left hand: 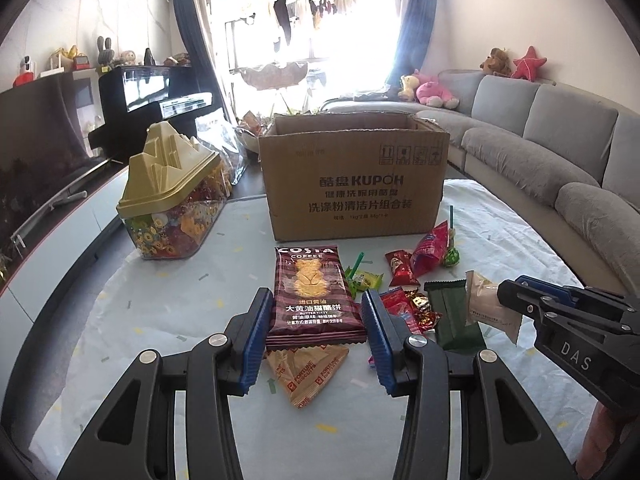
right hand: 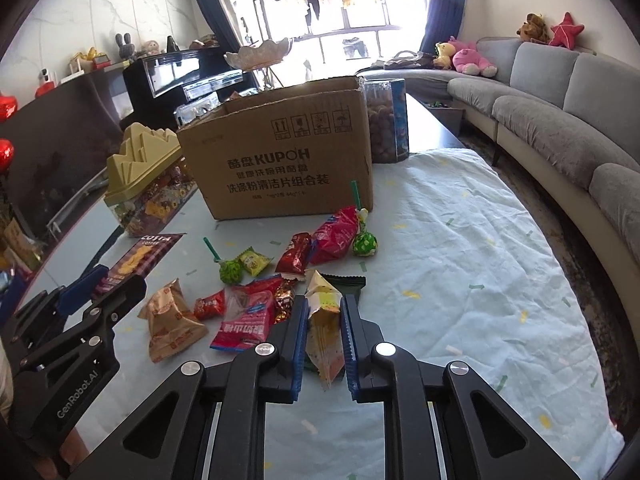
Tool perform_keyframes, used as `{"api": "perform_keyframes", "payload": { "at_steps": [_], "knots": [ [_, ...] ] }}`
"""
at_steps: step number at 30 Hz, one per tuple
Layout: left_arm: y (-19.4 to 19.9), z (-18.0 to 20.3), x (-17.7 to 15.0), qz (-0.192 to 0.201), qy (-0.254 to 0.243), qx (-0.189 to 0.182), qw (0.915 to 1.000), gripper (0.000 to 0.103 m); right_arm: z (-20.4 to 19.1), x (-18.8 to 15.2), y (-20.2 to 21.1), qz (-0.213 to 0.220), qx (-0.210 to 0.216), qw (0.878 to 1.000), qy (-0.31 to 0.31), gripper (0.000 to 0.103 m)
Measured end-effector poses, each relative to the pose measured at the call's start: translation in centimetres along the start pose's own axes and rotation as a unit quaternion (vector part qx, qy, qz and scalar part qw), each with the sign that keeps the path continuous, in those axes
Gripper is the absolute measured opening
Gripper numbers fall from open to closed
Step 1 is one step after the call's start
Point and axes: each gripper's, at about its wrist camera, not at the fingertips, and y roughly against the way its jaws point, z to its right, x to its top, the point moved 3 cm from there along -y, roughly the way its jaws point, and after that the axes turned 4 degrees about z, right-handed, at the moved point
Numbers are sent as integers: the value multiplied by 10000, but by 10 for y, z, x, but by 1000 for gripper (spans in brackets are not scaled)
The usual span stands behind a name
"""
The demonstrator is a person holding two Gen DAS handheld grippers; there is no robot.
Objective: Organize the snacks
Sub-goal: 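Carry both packs into the KUPOH cardboard box and open both tools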
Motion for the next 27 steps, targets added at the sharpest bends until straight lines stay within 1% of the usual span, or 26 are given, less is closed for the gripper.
{"api": "perform_keyframes", "payload": {
  "at_steps": [3,8,11,18,22,27],
  "knots": [
    [5,0,3,45,24,-47,10000,45,-1,2,4,20,76,9999,-70,17],
    [7,-2,9,144,-6,-54,9999,46,-7,10,13,213,79,9997,10,17],
    [7,-4,15,291,-65,29,9996,45,-10,18,15,289,129,9995,9,17],
    [0,-12,41,440,36,-149,9989,45,-19,47,16,602,223,9979,133,17],
    [-10,-15,54,512,-26,-153,9986,45,-24,66,13,785,230,9965,163,17],
    [-21,-22,75,627,-24,-124,9980,45,-30,87,2,895,275,9955,154,17]
  ]
}}
